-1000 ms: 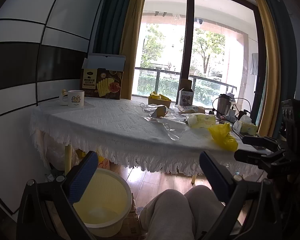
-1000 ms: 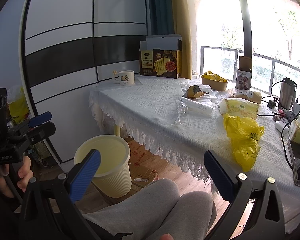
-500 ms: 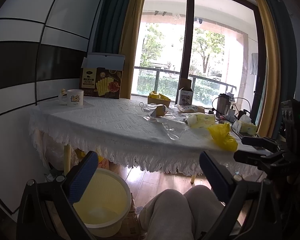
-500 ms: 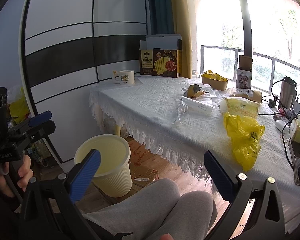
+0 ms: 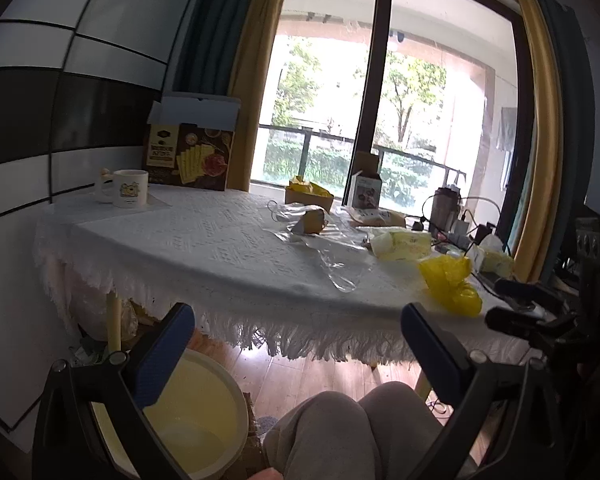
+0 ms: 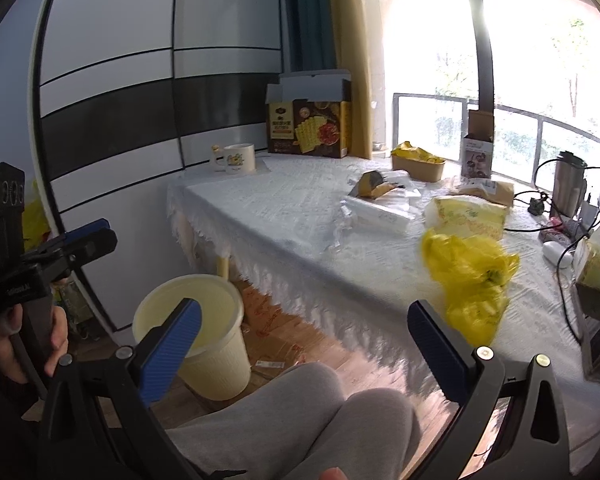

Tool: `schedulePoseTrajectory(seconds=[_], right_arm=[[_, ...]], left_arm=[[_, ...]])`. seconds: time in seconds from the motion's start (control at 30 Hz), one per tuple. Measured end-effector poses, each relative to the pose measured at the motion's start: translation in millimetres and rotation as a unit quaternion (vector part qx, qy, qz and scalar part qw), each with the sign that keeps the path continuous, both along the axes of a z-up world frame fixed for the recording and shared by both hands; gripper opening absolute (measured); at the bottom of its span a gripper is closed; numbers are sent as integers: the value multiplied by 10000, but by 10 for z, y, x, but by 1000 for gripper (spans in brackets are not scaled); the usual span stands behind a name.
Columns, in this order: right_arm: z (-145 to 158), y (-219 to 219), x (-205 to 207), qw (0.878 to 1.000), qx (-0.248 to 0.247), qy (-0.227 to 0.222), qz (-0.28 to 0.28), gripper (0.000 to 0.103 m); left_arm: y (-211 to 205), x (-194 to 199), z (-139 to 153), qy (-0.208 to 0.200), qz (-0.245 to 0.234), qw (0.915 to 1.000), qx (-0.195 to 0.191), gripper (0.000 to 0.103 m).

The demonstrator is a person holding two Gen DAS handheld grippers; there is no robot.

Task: Collect trash
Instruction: 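Reach the right tool to the yellow plastic bag and grasp it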

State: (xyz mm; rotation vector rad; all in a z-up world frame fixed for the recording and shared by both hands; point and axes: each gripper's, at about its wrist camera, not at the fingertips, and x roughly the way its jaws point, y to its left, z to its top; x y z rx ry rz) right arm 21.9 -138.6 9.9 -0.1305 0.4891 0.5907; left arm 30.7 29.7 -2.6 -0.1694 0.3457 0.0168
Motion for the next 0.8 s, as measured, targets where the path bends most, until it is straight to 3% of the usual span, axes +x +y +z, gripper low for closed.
schedulePoseTrajectory(seconds=[0.27, 0.5, 0.8], right_arm=[[17, -349, 378, 9970, -77, -164, -747, 102], [-162, -634, 847, 9921, -224, 33, -1235, 102], [-445, -673, 1371, 9907, -179, 399, -1287, 102]], left_arm=[[-242, 711, -24, 322, 47, 9957, 867, 103], [-308, 1423, -77, 482, -290, 9959, 712, 103], [-390, 2212, -268, 828, -421, 9943, 518, 103]])
